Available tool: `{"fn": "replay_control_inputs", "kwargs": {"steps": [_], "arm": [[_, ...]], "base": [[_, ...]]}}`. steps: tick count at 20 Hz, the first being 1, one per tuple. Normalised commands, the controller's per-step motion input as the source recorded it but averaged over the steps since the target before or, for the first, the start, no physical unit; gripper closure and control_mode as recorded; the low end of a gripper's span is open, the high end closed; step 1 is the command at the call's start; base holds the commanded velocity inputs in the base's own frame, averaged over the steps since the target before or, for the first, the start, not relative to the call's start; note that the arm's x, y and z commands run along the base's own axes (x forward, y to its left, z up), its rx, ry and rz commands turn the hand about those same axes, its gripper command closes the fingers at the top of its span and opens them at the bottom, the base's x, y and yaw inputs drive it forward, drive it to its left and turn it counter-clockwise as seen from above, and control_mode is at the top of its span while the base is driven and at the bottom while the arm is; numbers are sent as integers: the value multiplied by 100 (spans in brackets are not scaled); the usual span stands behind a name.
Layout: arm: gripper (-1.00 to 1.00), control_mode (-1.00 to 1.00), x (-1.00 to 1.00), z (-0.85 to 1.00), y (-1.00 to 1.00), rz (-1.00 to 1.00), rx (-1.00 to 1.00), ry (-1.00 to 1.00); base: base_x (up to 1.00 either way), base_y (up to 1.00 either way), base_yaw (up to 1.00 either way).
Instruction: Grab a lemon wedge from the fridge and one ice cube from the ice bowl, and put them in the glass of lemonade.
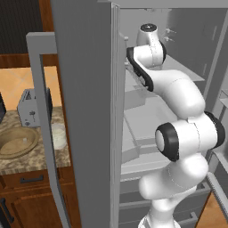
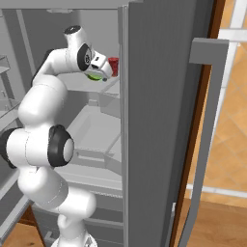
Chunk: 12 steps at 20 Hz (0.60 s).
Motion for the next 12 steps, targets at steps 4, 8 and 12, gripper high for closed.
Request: {"fn": "replay_control_inputs", "kwargs": {"steps": [4,8,12], "arm": [[-100,-100,0,16,0,0,0,-1],[-100,-100,23,-2,0,0,0,-7],[-100,-100,23,-43,0,0,0,-11]], "base": [[0,0,0],[0,0,0],[0,0,0]]}}
